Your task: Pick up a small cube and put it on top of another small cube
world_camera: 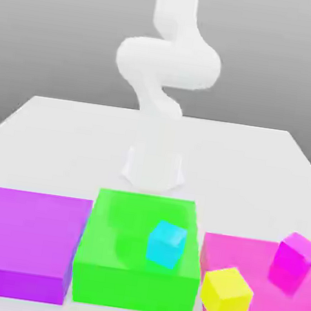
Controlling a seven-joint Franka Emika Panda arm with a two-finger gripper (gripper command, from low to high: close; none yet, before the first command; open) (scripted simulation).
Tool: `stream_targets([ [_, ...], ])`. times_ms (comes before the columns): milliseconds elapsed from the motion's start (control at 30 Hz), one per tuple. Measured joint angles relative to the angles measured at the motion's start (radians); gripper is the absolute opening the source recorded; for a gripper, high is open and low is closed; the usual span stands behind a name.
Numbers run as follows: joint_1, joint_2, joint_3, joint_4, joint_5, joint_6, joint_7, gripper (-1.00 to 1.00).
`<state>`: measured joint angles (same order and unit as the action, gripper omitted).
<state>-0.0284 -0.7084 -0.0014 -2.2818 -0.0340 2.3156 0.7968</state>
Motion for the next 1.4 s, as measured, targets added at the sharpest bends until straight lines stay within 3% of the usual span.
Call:
stream_targets([
  [300, -0.084, 0.333, -0.040, 0.067, -0.095, 0.055, -0.033, 0.00],
  [533, -0.130, 0.586, -0.106, 0.117, -0.106, 0.100, -0.103, 0.00],
  [833, -0.241, 0.911, -0.140, 0.178, -0.010, 0.166, -0.265, 0.00],
  [1100, -0.374, 1.186, -0.109, 0.234, 0.118, 0.217, -0.432, 0.00],
  [1400, -0.412, 1.314, -0.073, 0.266, 0.172, 0.266, -0.475, 0.00],
])
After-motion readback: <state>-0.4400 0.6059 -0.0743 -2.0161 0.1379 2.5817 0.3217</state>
